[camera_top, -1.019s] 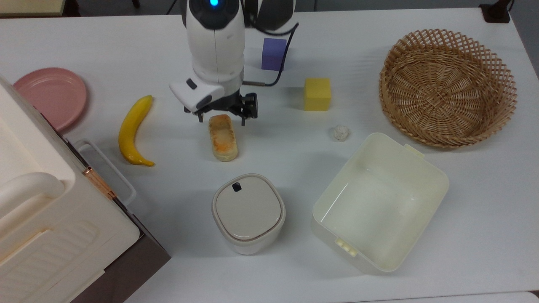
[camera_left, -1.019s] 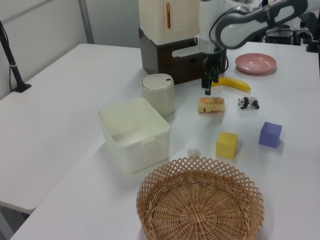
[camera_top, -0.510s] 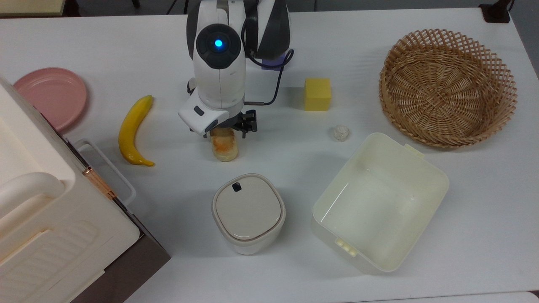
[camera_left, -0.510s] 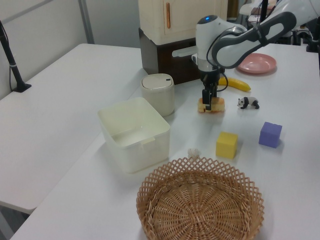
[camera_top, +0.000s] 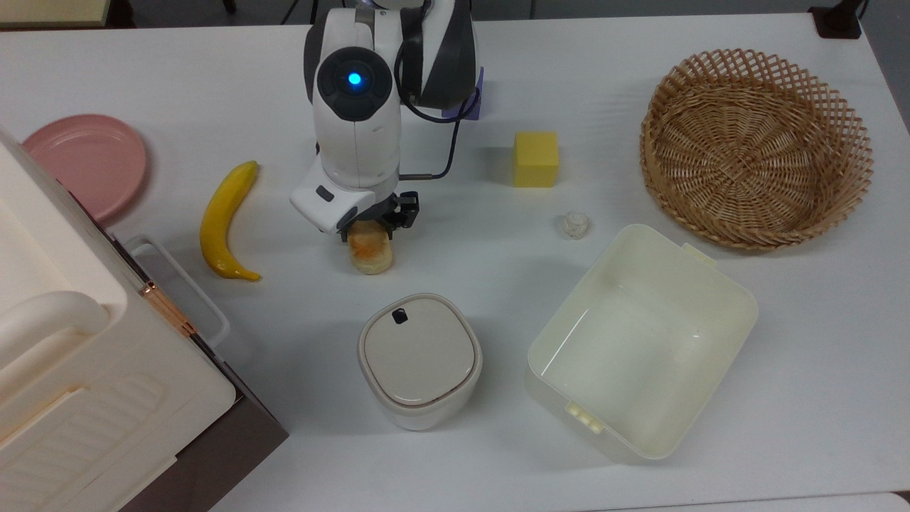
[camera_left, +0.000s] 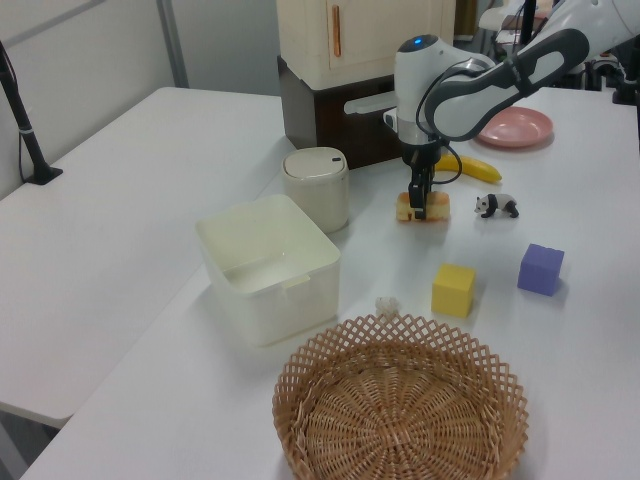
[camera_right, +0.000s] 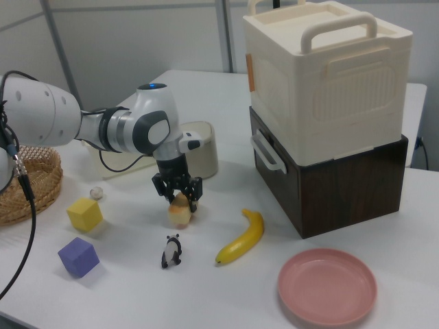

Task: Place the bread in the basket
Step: 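Lift the bread roll and carry it over the wicker basket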

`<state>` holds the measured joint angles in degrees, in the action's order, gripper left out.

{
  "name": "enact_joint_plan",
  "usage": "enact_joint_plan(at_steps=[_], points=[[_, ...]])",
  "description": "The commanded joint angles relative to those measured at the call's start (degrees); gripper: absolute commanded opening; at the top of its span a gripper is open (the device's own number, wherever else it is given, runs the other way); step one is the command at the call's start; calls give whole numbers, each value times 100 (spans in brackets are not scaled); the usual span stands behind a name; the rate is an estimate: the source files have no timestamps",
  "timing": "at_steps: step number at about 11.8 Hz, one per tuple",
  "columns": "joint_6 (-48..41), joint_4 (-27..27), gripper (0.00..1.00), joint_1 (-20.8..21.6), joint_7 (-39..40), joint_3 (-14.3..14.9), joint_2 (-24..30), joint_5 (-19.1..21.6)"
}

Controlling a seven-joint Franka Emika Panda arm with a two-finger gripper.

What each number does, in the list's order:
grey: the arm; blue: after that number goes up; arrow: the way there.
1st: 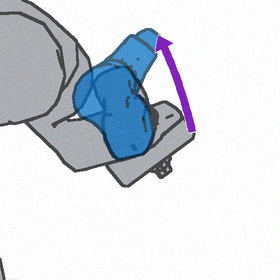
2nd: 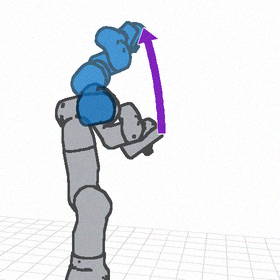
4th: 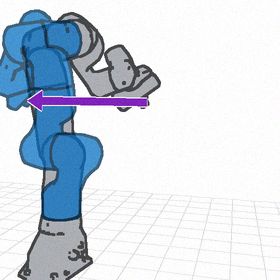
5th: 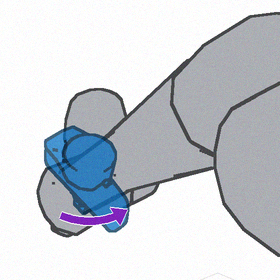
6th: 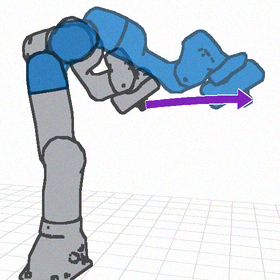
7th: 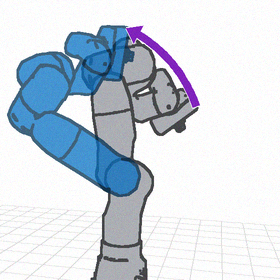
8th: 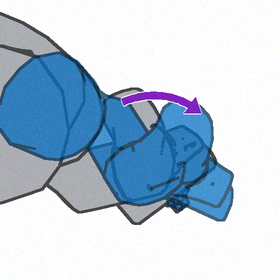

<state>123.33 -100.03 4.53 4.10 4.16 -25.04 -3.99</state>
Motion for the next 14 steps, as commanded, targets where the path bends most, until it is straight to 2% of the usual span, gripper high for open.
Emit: enact_joint_plan(at_steps=[1, 5, 8, 12, 14], points=[[-202, -62, 64, 127, 117, 217, 630, 74], [-1168, 500, 64, 337, -58, 235, 1245, 83], [-1652, 703, 65, 408, -470, 235, 1527, 83], [-2111, 994, 65, 697, -1252, 226, 1546, 74], [-2137, 994, 65, 1118, -1709, 226, 1511, 65]])
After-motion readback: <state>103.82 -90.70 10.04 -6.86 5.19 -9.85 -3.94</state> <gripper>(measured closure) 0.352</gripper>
